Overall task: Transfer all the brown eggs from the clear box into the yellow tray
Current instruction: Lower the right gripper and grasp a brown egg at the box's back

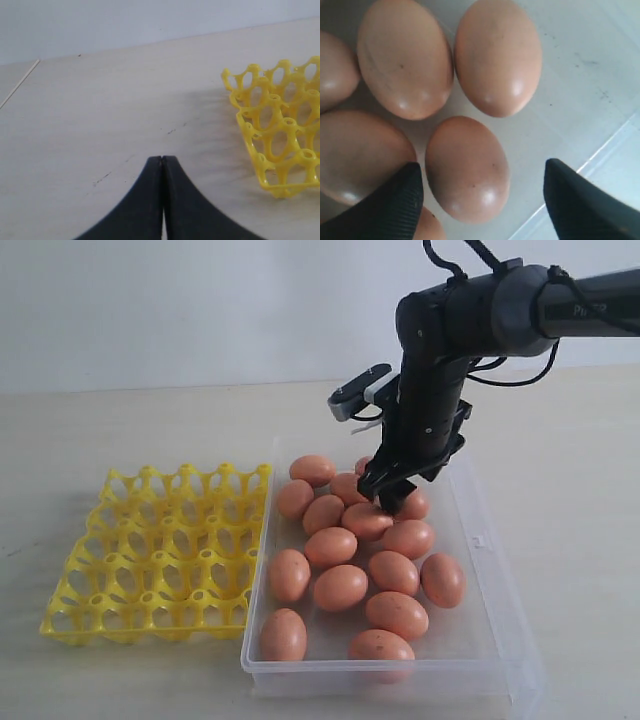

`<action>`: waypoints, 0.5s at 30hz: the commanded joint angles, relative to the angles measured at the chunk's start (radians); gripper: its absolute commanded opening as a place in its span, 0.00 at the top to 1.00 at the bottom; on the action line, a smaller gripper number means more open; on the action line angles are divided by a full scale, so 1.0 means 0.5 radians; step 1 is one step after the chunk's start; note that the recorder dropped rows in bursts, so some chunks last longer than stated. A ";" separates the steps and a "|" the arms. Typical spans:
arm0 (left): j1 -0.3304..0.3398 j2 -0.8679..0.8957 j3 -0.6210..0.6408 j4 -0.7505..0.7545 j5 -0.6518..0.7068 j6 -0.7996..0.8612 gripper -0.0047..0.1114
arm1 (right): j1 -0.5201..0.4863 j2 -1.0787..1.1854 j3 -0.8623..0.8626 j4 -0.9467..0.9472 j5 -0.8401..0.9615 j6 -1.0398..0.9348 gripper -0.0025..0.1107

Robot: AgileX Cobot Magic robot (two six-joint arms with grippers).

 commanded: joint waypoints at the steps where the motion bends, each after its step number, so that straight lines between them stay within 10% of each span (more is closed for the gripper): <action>1: -0.012 -0.011 -0.008 -0.005 -0.018 -0.010 0.96 | 0.002 0.065 -0.028 0.007 -0.013 -0.029 0.43; 6: -0.012 -0.011 -0.008 -0.005 -0.018 -0.010 0.96 | 0.002 0.122 -0.072 0.223 0.020 -0.230 0.57; 11: -0.012 -0.011 -0.008 -0.005 -0.018 -0.010 0.96 | 0.002 0.137 -0.107 0.301 0.050 -0.259 0.98; 15: -0.012 -0.011 -0.008 -0.005 -0.018 -0.010 0.96 | -0.011 0.044 -0.107 0.263 0.017 -0.255 0.98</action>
